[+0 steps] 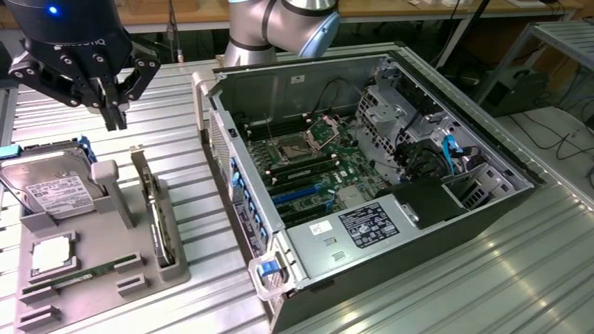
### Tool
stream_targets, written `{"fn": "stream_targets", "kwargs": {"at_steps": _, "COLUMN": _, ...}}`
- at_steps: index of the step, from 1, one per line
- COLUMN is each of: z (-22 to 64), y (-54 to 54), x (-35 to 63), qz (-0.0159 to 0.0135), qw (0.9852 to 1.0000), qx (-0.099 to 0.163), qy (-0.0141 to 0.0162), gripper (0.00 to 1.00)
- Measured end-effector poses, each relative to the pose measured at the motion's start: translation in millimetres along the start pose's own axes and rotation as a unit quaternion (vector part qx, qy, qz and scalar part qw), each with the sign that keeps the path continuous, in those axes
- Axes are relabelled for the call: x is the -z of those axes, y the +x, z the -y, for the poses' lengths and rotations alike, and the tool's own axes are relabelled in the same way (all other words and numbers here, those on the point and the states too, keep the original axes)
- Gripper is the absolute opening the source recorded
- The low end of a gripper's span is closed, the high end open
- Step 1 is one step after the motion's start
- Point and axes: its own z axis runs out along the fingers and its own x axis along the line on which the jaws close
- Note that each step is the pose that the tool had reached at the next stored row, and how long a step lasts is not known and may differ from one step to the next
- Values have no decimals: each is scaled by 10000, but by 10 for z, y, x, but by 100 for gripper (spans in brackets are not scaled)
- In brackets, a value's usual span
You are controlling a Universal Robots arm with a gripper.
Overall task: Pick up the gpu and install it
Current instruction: 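Pick up the gpu and move the gpu toward the slot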
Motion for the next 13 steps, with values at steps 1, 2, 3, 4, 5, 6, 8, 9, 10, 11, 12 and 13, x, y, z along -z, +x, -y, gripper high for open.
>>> {"fn": "stream_targets", "kwargs": {"at_steps": 1, "z": 0, "y": 0, "x": 0, "qz": 0, "qw": 10000, "qx": 0, "qy": 0, "gripper": 23}}
{"fn": "stream_targets", "kwargs": {"at_steps": 2, "z": 0, "y": 0, "x": 0, "qz": 0, "qw": 10000, "qx": 0, "qy": 0, "gripper": 23}}
{"fn": "stream_targets", "kwargs": {"at_steps": 3, "z": 0, "y": 0, "x": 0, "qz": 0, "qw": 10000, "qx": 0, "qy": 0, "gripper": 29}}
{"fn": "stream_targets", "kwargs": {"at_steps": 4, "z": 0, "y": 0, "x": 0, "qz": 0, "qw": 10000, "qx": 0, "qy": 0, "gripper": 36}}
{"fn": "stream_targets", "kwargs": {"at_steps": 5, "z": 0, "y": 0, "x": 0, "qz": 0, "qw": 10000, "qx": 0, "qy": 0, "gripper": 42}}
{"fn": "stream_targets", "kwargs": {"at_steps": 6, "z": 0, "y": 0, "x": 0, "qz": 0, "qw": 10000, "qx": 0, "qy": 0, "gripper": 42}}
{"fn": "stream_targets", "kwargs": {"at_steps": 8, "z": 0, "y": 0, "x": 0, "qz": 0, "qw": 10000, "qx": 0, "qy": 0, "gripper": 53}}
{"fn": "stream_targets", "kwargs": {"at_steps": 9, "z": 0, "y": 0, "x": 0, "qz": 0, "qw": 10000, "qx": 0, "qy": 0, "gripper": 60}}
{"fn": "stream_targets", "kwargs": {"at_steps": 10, "z": 0, "y": 0, "x": 0, "qz": 0, "qw": 10000, "qx": 0, "qy": 0, "gripper": 60}}
{"fn": "stream_targets", "kwargs": {"at_steps": 11, "z": 2, "y": 1, "x": 0, "qz": 0, "qw": 10000, "qx": 0, "qy": -1, "gripper": 60}}
{"fn": "stream_targets", "kwargs": {"at_steps": 12, "z": 9, "y": 0, "x": 1, "qz": 0, "qw": 10000, "qx": 2, "qy": -2, "gripper": 60}}
{"fn": "stream_targets", "kwargs": {"at_steps": 13, "z": 13, "y": 0, "x": 0, "qz": -1, "qw": 10000, "qx": 15, "qy": -2, "gripper": 60}}
